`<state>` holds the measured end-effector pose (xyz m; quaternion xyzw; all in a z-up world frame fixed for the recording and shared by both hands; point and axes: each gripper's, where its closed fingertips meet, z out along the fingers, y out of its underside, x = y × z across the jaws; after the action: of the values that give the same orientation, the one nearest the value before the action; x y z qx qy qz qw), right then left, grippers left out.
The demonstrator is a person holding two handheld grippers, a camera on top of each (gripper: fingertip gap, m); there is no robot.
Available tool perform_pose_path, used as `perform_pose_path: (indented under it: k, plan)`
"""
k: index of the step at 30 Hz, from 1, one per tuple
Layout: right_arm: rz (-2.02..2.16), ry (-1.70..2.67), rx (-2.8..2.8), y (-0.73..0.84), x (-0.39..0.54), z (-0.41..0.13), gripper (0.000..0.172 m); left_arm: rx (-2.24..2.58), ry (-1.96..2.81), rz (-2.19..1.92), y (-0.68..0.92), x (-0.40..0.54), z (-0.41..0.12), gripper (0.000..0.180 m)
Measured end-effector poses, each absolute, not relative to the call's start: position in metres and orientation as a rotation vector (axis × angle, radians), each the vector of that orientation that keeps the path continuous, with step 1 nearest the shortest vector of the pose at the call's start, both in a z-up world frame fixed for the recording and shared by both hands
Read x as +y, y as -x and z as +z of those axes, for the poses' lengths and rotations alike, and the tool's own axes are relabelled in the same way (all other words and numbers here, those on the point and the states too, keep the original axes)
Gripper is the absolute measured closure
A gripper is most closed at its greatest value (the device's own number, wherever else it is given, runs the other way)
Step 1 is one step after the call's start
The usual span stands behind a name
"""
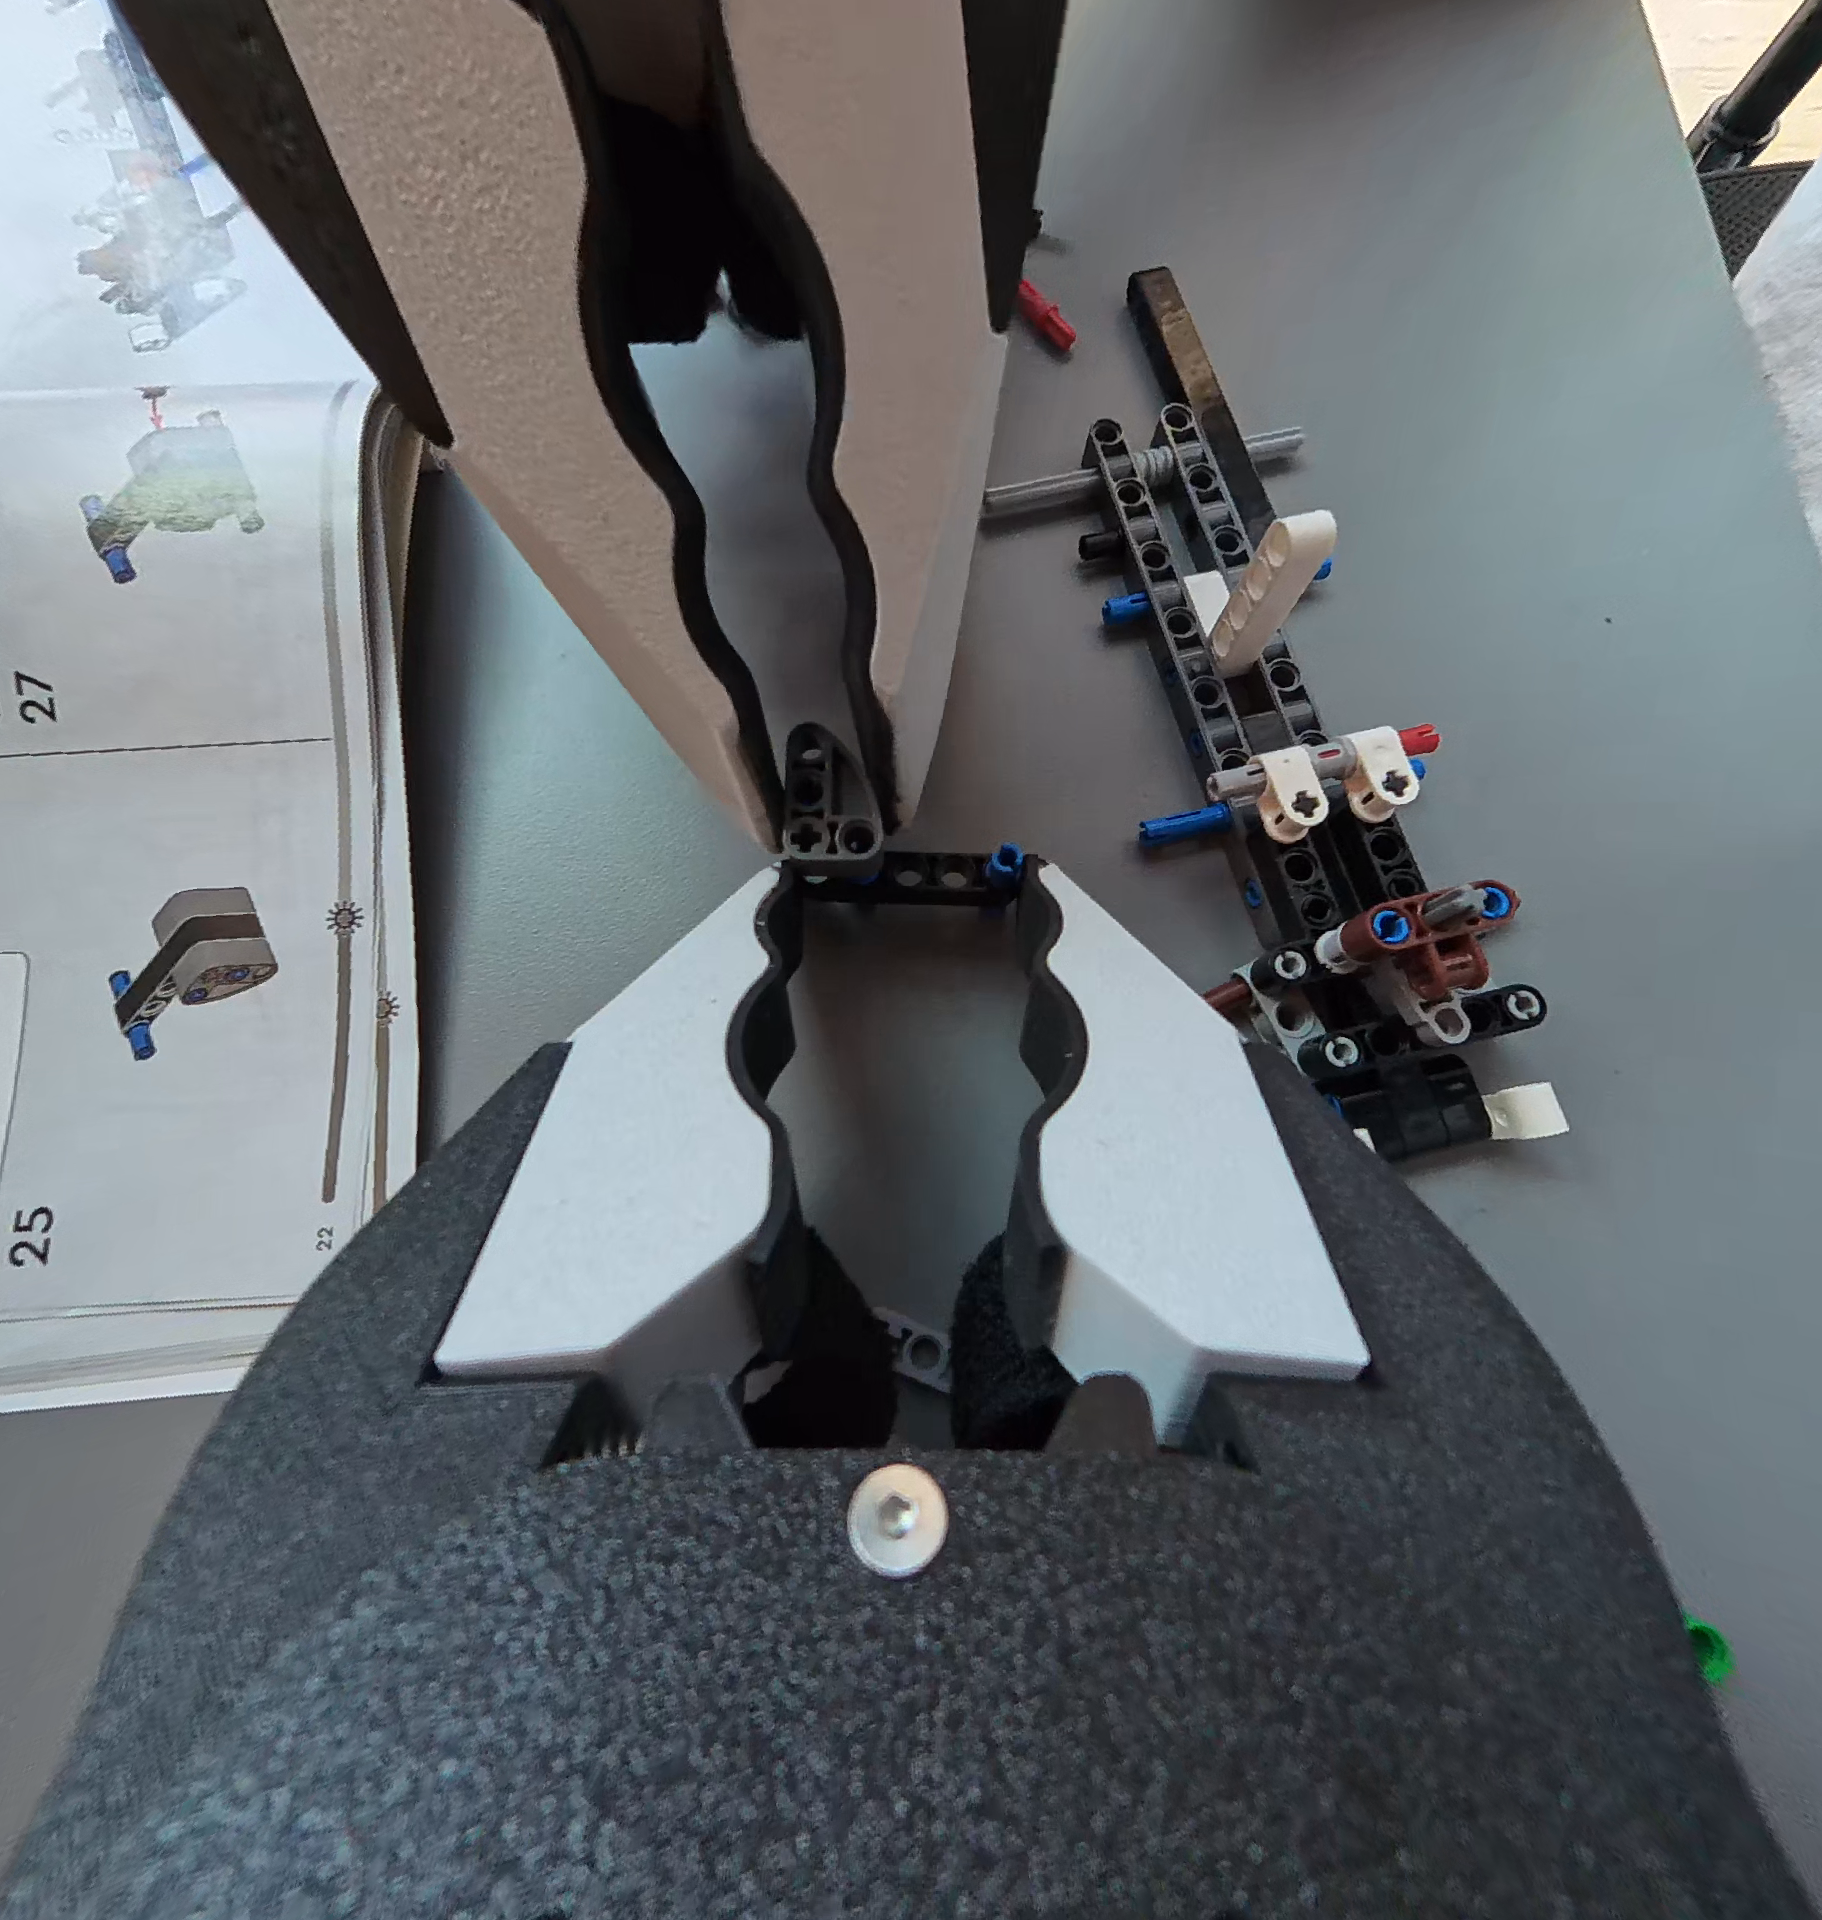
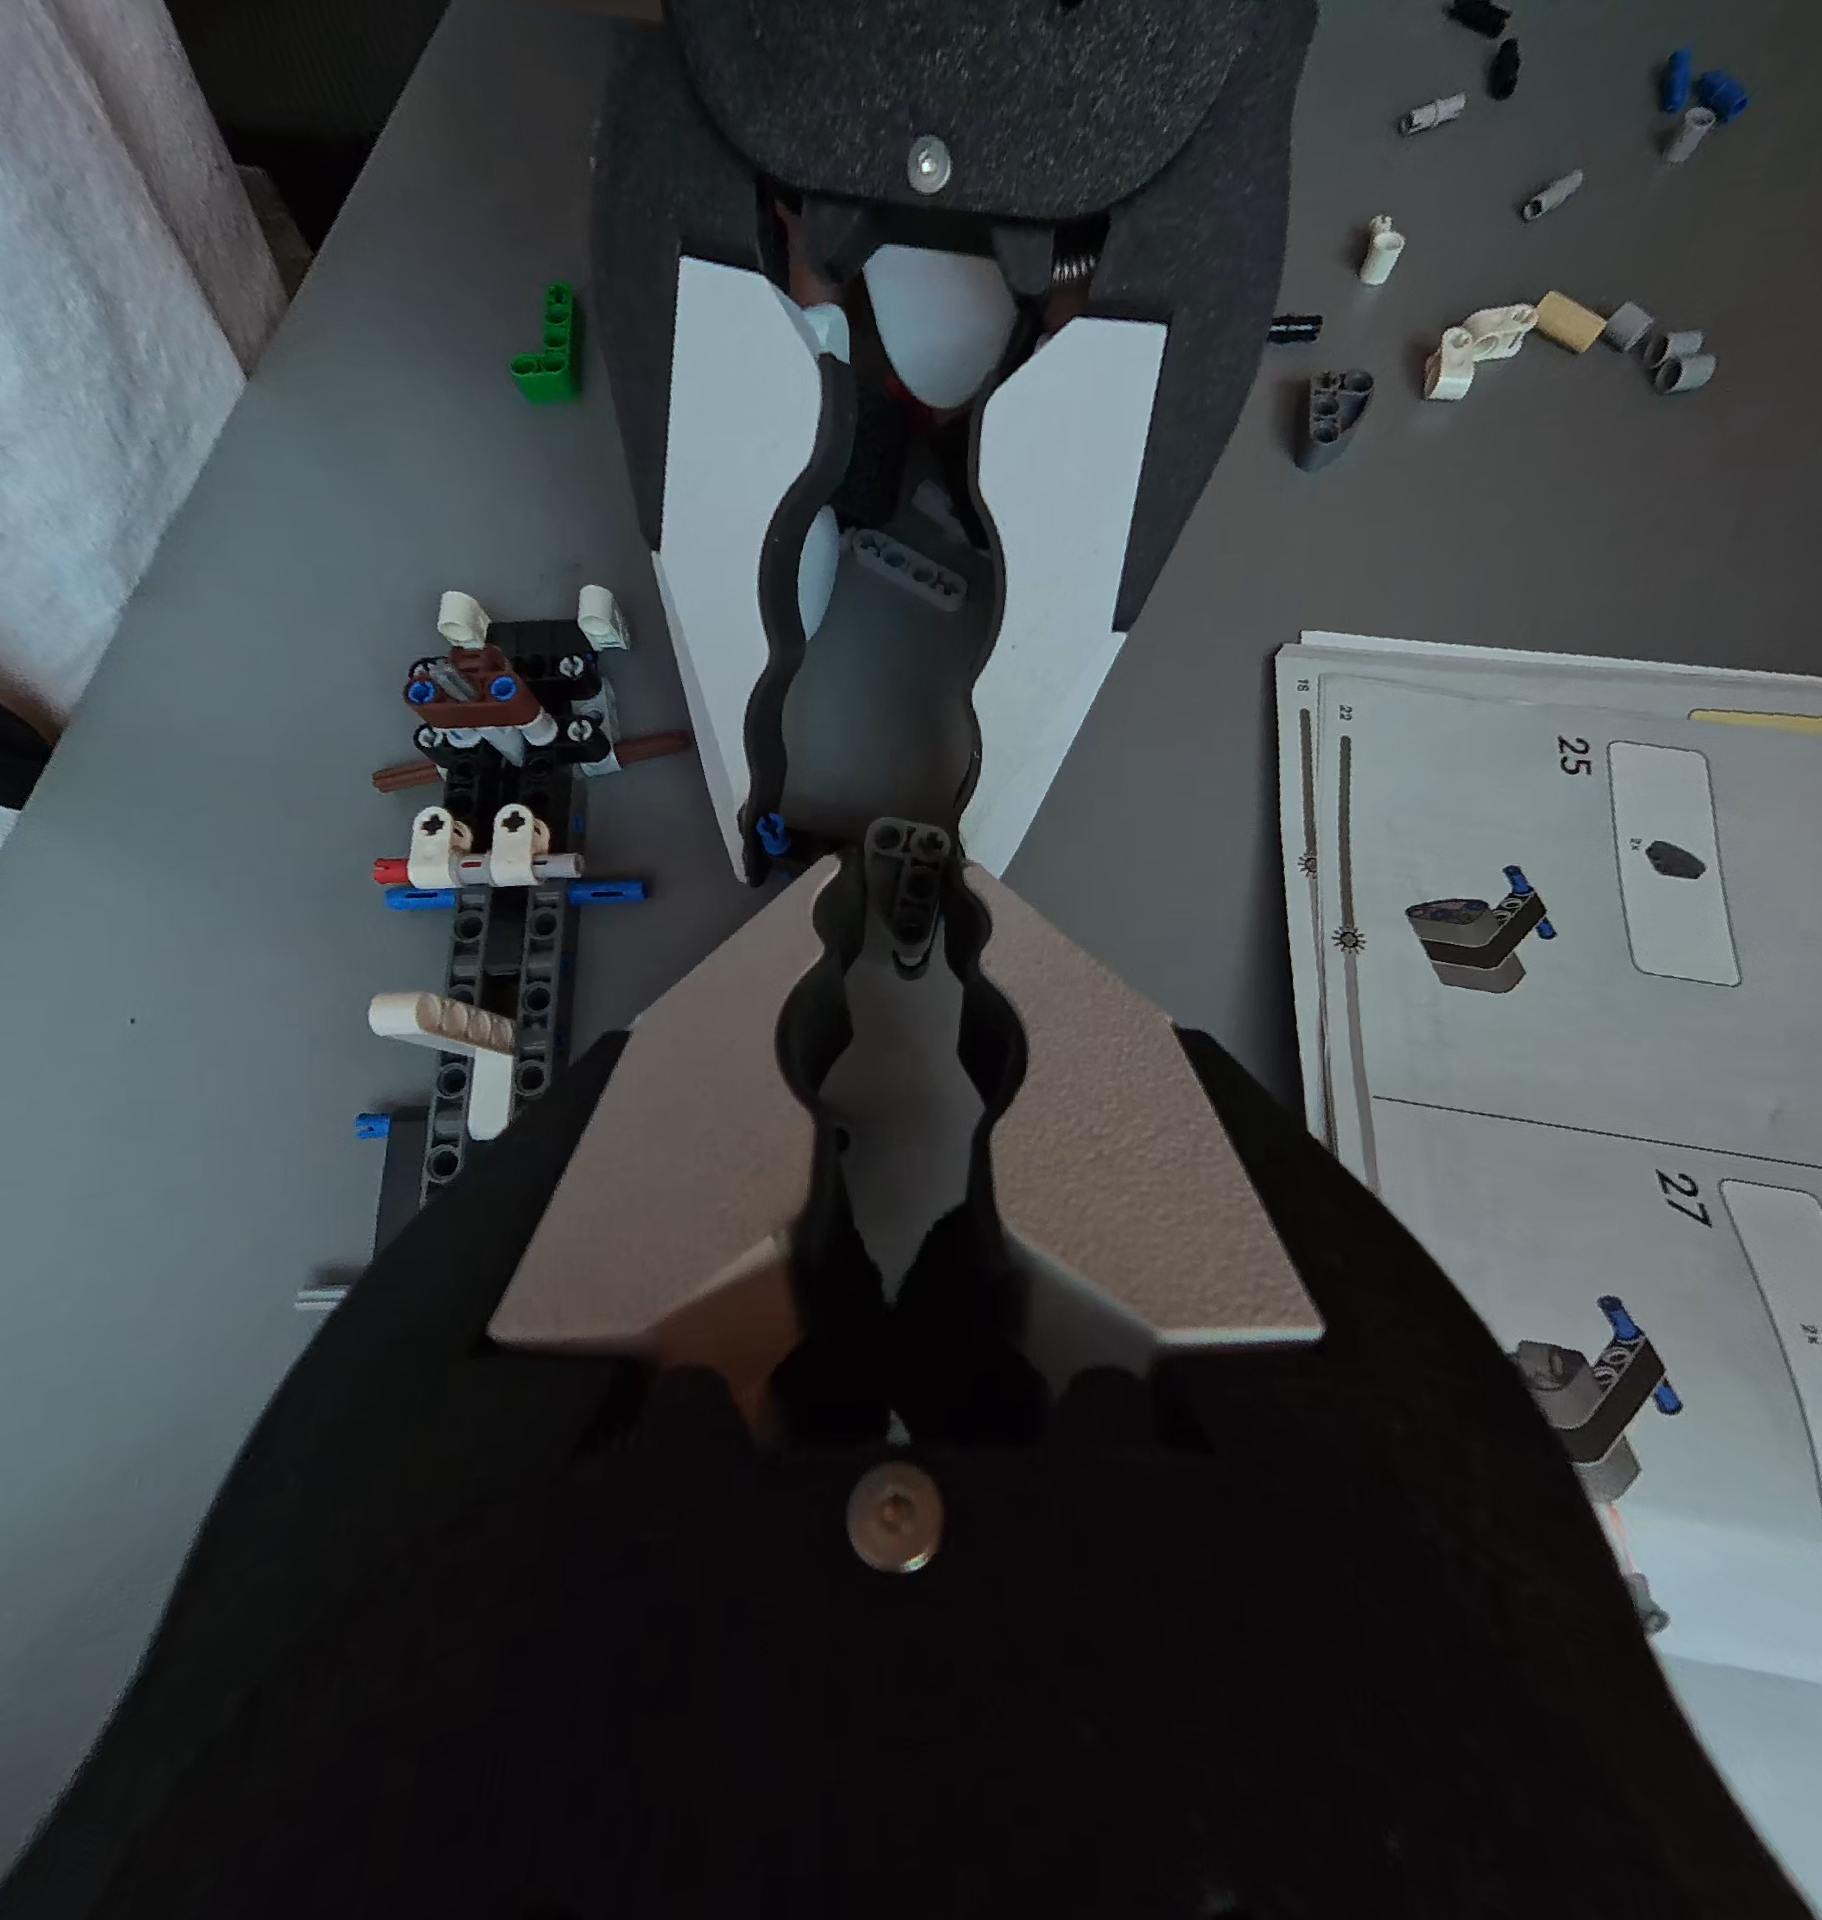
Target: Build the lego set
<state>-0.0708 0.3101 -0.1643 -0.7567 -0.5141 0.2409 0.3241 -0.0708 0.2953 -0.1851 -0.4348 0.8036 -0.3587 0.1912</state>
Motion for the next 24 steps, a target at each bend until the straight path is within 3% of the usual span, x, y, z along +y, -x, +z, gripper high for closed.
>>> perform_pose_path:
  k: [24]
  plan:
    - [0.671, 1.971, -1.276, 0.066, 0.313, -0.15, 0.151, 2.261, 1.217, -1.01, 0.072, 0.294, -0.185, 0.14]
